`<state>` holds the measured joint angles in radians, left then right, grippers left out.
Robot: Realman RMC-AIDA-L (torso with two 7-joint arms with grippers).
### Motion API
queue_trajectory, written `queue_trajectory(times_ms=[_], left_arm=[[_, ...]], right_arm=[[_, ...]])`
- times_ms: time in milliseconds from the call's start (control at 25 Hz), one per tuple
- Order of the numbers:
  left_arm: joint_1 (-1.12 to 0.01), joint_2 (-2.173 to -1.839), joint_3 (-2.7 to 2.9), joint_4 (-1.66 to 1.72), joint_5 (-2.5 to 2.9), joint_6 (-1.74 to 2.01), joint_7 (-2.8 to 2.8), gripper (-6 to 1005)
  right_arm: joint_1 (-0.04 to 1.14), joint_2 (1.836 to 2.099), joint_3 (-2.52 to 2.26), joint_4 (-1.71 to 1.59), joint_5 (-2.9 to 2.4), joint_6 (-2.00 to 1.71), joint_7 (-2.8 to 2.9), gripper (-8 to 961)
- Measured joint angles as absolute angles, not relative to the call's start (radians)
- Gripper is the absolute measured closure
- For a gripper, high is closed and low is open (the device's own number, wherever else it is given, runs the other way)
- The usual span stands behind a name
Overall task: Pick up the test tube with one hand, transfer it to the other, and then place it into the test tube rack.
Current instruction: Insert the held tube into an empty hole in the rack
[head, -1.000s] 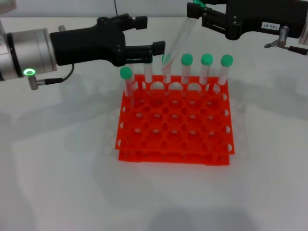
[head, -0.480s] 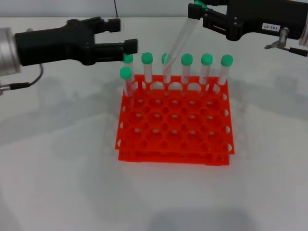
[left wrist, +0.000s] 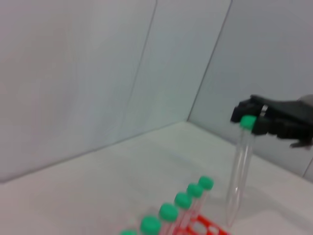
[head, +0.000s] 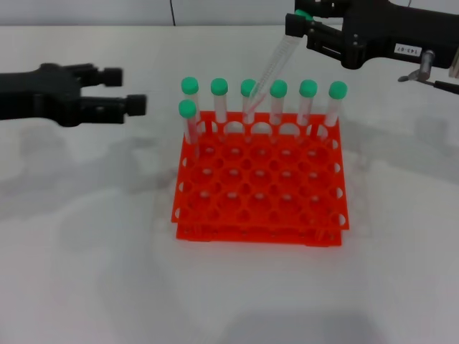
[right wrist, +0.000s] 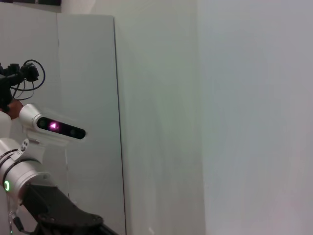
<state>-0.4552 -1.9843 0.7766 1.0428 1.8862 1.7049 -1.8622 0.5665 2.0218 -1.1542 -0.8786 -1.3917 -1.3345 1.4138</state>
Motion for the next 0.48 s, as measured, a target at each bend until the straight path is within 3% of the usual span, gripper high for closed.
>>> queue_trajectory(times_ms=[480], left_arm=[[-0.412,-1.916,0.740,1.083,2.025,1.730,-1.860,119]], right_arm=[[0.558,2.024,-1.217,-0.877,-1.360,-1.303,1.411,672]])
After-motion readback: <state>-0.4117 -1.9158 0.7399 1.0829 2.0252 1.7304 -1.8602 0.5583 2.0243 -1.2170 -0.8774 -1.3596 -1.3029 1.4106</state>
